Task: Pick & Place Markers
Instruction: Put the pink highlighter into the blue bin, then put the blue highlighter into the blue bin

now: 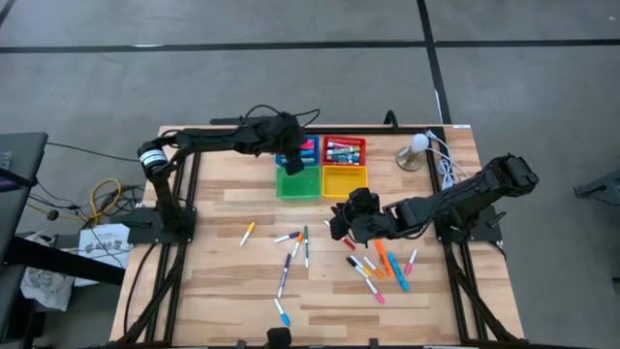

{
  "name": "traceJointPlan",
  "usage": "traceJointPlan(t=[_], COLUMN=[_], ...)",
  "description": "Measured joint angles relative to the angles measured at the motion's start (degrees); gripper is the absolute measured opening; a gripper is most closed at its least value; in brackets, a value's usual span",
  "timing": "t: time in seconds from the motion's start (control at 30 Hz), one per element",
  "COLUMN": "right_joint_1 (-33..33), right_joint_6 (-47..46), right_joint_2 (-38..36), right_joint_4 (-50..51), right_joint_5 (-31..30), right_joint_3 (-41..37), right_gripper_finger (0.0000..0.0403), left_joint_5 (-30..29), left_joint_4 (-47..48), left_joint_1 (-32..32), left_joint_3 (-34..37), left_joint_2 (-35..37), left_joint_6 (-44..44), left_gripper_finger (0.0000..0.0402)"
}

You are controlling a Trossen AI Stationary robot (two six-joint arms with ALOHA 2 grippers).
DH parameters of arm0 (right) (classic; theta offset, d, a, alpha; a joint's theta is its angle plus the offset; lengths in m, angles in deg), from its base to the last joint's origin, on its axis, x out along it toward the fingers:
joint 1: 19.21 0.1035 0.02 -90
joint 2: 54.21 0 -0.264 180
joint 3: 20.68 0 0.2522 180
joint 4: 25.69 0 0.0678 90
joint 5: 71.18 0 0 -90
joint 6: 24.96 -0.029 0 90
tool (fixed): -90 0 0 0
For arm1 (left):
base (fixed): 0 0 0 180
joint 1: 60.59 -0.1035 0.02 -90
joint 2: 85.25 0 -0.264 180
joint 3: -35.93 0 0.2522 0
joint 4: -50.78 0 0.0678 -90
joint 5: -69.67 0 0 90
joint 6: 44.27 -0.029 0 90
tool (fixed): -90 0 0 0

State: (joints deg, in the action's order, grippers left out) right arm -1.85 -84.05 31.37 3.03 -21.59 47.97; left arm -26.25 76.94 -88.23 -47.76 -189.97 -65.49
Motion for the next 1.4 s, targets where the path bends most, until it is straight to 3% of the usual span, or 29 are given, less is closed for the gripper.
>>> traceJointPlan(t=[0.47, 0.8, 0.97, 1.13, 1.4], right_joint_1=[0.2, 2.7, 6.5, 11.8, 22.6], right_joint_6=[-0.9, -2.8, -4.3, -11.4, -24.8], right_joint_2=[0.0, 0.0, 0.0, 0.0, 0.0], right_joint_4=[0.2, 10.2, 17.5, 26.6, 38.3], right_joint_5=[3.1, 18.7, 26.8, 28.4, 28.5], right_joint_3=[0.0, 0.0, 0.0, 0.0, 0.0], right_gripper_finger=[0.0091, 0.0091, 0.0091, 0.0091, 0.0091], left_joint_5=[-0.1, 0.1, 2.7, 2.8, 1.3], left_joint_4=[0.3, 6.3, 5.6, 0.8, -23.4], left_joint_1=[-0.3, 2.8, 7.1, 14.0, 31.0], left_joint_3=[0.0, 0.0, 3.5, 10.5, 25.0], left_joint_2=[0.0, 7.0, 15.1, 23.5, 29.6], left_joint_6=[3.2, 13.9, 22.9, 33.4, 53.2], left_gripper_finger=[0.0176, 0.0177, 0.0171, 0.0171, 0.0166])
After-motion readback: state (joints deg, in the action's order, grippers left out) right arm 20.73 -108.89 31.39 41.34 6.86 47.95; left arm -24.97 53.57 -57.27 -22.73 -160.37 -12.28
